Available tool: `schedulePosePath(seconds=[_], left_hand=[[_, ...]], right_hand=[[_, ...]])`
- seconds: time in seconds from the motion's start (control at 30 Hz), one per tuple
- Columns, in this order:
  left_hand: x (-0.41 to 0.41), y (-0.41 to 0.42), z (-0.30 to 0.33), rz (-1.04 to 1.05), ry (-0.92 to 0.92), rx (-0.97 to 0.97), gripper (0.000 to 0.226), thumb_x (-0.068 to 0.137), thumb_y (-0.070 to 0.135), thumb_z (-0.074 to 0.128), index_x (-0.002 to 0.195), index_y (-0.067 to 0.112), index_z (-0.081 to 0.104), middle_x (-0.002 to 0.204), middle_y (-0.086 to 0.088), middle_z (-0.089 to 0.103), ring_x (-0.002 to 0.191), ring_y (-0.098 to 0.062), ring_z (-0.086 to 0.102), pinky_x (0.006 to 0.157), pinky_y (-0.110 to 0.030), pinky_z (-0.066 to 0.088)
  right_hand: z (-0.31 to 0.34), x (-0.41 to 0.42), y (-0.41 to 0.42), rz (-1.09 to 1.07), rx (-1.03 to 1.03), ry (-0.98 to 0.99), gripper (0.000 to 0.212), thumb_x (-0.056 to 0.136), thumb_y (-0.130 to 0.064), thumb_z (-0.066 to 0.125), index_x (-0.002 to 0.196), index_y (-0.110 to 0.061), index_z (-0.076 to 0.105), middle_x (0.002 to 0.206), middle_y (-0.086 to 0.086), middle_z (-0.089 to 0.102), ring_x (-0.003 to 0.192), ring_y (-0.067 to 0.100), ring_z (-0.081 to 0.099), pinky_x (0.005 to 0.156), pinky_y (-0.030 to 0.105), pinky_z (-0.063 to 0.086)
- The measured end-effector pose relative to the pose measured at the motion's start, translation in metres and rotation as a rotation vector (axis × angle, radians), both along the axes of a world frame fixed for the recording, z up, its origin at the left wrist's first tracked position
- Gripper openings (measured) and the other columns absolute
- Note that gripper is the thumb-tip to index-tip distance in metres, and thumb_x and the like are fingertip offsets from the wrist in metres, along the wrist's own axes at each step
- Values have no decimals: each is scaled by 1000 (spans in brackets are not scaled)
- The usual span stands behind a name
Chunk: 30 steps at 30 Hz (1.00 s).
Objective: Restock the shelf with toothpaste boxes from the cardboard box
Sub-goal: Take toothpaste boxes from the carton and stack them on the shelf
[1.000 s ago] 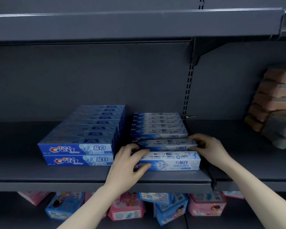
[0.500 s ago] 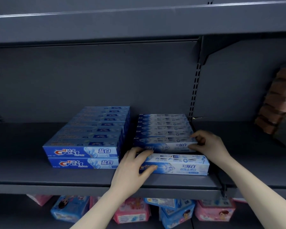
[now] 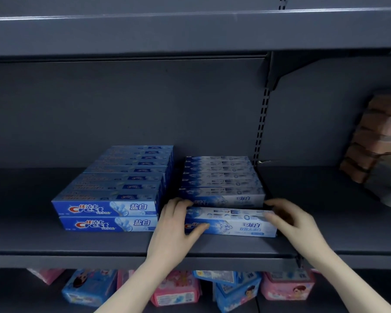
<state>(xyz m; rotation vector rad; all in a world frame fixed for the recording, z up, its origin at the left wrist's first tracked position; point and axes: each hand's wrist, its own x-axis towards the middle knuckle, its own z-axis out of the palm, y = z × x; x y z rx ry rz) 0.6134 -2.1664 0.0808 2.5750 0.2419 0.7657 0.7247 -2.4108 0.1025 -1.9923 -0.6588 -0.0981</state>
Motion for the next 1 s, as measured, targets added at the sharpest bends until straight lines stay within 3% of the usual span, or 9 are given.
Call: schedulePosePath(seconds=[0.1,0.2,0.33,0.57,0.7,0.8,1.0], left_hand=[[0,0,-1,0,-54,38,53,77,54,54,114,16,56,117,0,51,110,-13,42,93,-20,32],[1,1,-3,-2,-110,99,48,78,53,50,107,16,58,109,0,56,102,-12,42,88,-20,32],[2,1,-5,-8,-119,120,45,79,51,49,104,15,60,105,0,57,100,-12,42,87,-22,33],[4,0,-8,4,-118,152,43,84,47,43,108,14,59,112,-1,55,105,-12,43,91,-25,41],[7,-1,-9,21,-119,176,32,84,27,61,110,10,60,117,-7,57,110,-23,54,94,-32,44],[10,-1,-11,44,-81,197,34,83,16,64,116,9,59,125,-9,57,119,-27,52,97,-41,46],[13,-2,-12,73,-16,216,45,83,7,65,126,8,54,135,-12,51,128,-29,46,101,-38,37]], right_hand=[[-7,-9,-4,-19,-23,-69,31,74,-28,77,95,-41,59,90,-11,60,85,2,56,71,7,40],[-10,-12,-2,-27,-82,-142,34,66,-46,71,96,-48,54,97,-19,55,96,-5,52,78,3,36],[-11,-11,1,-70,-104,-167,41,71,-19,80,97,-40,56,102,-16,51,97,-5,52,77,6,35],[-8,-10,10,-126,-140,-187,34,73,-17,78,102,-26,64,100,-10,51,84,7,56,71,15,36],[-4,-9,17,-168,-179,-193,39,74,-18,77,110,-22,63,103,-5,50,84,12,56,74,22,38],[-3,-8,24,-205,-201,-168,53,74,-19,76,123,-20,55,110,0,49,99,22,56,78,27,40],[-7,0,32,-185,-249,-43,81,81,-26,70,147,-17,23,141,7,44,125,27,47,89,31,41]])
